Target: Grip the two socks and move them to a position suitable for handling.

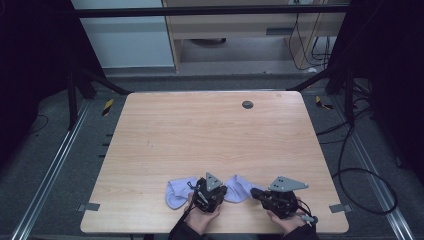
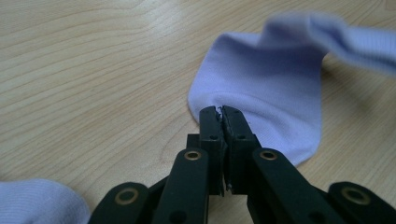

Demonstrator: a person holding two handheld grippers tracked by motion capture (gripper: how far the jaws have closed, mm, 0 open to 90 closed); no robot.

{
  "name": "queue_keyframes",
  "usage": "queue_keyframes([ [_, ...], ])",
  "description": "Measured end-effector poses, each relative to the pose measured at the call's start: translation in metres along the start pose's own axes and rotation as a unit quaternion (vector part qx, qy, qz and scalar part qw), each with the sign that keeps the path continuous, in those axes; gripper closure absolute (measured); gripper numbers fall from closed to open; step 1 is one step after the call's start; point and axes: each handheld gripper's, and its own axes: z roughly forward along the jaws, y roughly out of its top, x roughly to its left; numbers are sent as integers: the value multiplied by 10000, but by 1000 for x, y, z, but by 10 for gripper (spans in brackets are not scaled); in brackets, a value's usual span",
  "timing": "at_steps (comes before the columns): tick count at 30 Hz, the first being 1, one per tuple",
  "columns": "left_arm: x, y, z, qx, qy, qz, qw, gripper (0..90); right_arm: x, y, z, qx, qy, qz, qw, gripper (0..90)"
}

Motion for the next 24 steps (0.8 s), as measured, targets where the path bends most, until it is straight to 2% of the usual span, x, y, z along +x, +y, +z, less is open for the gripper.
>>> queue_keyframes([
  [1,0,0,0,1,-7,2,10000,869,-3,2,0,-81,-86,59,9999,870],
  [2,0,0,0,9,-3,7,10000,868,-10,6,1,-231,-282,191,9992,870],
  [3,0,0,0,11,-6,9,10000,868,-10,6,1,-231,-282,191,9992,870],
  [5,0,0,0,20,-9,19,10000,869,-17,8,4,-293,-430,288,9982,870],
  [11,0,1,0,27,-12,-18,10000,867,-40,13,16,-207,-829,533,9949,867],
  [15,0,1,0,31,16,-14,10000,863,-50,15,24,-41,-1049,546,9930,846],
  [16,0,1,0,25,27,-29,10000,855,-53,15,27,32,-1149,485,9922,822],
  [19,1,1,-2,-24,29,-121,9999,772,-58,15,27,91,-1377,399,9896,732],
  [24,4,3,-10,-166,78,-165,9997,680,-64,15,16,-20,-1380,363,9898,624],
])
